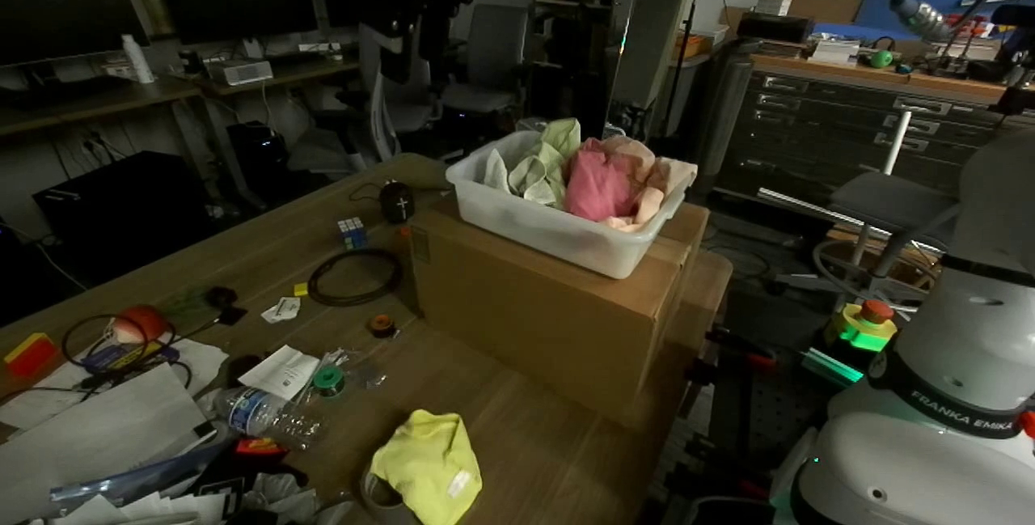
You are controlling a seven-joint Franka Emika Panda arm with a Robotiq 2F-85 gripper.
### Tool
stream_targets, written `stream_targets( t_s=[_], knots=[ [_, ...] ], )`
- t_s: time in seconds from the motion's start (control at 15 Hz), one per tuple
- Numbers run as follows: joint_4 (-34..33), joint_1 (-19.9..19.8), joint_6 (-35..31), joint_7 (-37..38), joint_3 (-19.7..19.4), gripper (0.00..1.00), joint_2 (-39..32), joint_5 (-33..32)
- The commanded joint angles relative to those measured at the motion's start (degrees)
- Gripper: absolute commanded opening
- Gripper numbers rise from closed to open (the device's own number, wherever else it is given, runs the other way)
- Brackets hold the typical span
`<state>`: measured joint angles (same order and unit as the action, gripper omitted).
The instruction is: Pick up the clothes from the box and put them on the table
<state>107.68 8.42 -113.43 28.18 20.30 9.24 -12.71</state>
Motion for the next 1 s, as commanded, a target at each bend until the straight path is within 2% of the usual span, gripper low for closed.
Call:
stream_targets(
  t_s=[0.0,0.13,0.2,0.93],
  knots=[
    [0.5,-0.5,3.7,1.8,-2.9,0.81,1.1,-0.7],
    [2.8,-1.6,4.6,3.3,-5.1,0.97,2.2,-0.5],
    [3.9,-2.2,5.1,3.5,-6.3,1.00,2.7,0.0],
    [17.1,-9.9,3.0,8.8,-16.9,1.00,2.8,5.2]
  ],
)
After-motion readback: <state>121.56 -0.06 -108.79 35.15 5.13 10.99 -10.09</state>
